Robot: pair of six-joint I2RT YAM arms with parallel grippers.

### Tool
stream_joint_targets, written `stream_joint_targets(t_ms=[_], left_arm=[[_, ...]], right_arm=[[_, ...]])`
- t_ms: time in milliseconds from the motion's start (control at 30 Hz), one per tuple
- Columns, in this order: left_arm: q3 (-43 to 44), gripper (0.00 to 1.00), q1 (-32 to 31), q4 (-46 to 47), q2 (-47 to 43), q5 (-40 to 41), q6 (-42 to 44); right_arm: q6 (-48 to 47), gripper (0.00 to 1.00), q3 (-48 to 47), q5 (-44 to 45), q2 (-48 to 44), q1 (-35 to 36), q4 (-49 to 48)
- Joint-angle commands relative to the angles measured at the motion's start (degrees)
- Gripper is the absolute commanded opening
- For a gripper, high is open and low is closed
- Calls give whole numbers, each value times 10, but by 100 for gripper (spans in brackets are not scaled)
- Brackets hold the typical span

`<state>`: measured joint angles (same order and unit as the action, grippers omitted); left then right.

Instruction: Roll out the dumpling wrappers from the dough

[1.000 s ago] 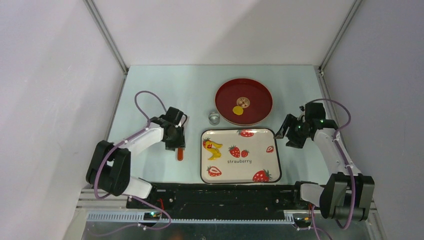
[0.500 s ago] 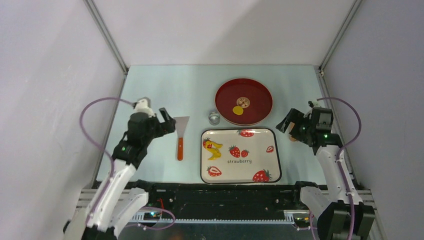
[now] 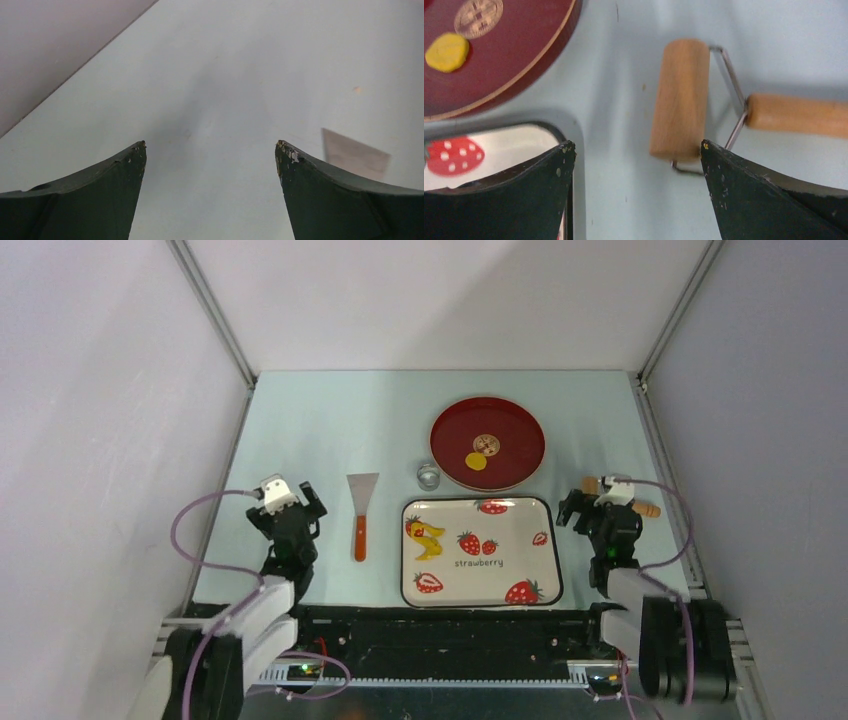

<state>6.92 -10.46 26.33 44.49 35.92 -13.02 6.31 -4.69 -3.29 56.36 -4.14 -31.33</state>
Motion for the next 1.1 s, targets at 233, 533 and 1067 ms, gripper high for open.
stream_joint_targets(t_ms=[233, 533, 1067], left_arm=[[94, 99, 92, 127, 189, -118, 1], [13, 99, 89, 298, 183, -102, 104], [30, 100, 85, 375, 281, -91, 110]], right_arm=[[-35, 99, -96, 9, 209, 19, -234], [-30, 99, -99, 13, 215, 16, -241], [-32, 99, -99, 16, 215, 19, -239]])
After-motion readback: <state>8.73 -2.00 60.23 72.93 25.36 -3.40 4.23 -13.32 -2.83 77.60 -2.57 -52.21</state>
